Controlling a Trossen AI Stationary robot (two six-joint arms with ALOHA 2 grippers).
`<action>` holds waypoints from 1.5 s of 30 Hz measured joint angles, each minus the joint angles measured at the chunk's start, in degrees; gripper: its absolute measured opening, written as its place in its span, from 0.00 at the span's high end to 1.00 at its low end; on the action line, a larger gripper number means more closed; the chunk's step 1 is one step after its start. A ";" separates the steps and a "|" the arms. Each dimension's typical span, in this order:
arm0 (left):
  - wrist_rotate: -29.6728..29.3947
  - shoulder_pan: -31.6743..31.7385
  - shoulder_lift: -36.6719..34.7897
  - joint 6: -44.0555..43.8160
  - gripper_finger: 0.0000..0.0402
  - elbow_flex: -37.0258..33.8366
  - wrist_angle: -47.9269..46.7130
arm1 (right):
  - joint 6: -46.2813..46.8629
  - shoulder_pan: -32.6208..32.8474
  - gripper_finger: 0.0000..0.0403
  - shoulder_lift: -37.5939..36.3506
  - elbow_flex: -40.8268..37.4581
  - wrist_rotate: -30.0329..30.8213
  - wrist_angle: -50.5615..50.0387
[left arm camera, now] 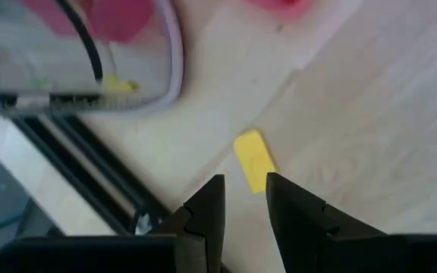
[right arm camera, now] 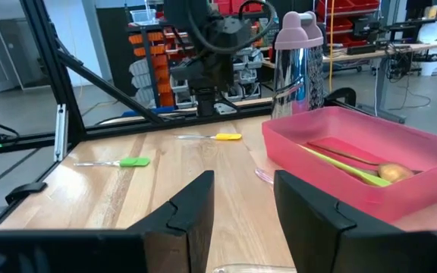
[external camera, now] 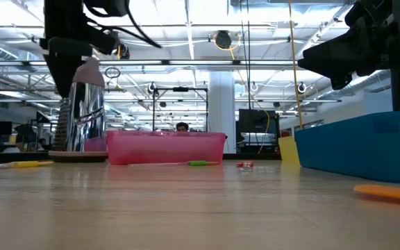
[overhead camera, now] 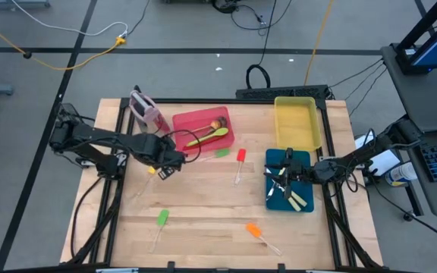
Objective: Pick & Place Kitchen Items
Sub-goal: Put the yellow spatula into the yellow bin
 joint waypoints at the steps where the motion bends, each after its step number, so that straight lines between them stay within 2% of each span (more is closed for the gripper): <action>1: 0.04 0.66 -0.15 1.28 0.74 -0.19 0.94 | 0.02 0.00 0.68 0.00 0.00 0.01 0.00; 6: 6.81 4.78 -1.30 5.91 0.74 -5.89 8.48 | 0.02 0.02 0.68 0.00 0.00 -0.01 -0.43; 14: 15.99 9.65 -1.41 6.37 0.74 -19.80 18.26 | 0.02 0.04 0.68 0.02 0.00 -0.03 -0.85; 22: 17.32 12.45 -1.77 1.33 0.74 -29.05 27.98 | 0.02 0.04 0.68 0.00 0.00 0.02 -0.84; 39: 17.16 12.27 -2.43 3.42 0.74 -29.72 29.40 | -0.18 0.02 0.68 0.01 0.00 0.19 -0.79; 45: 16.96 12.29 -2.41 6.76 0.62 -29.73 29.16 | -0.20 0.02 0.68 0.02 0.00 0.19 -0.78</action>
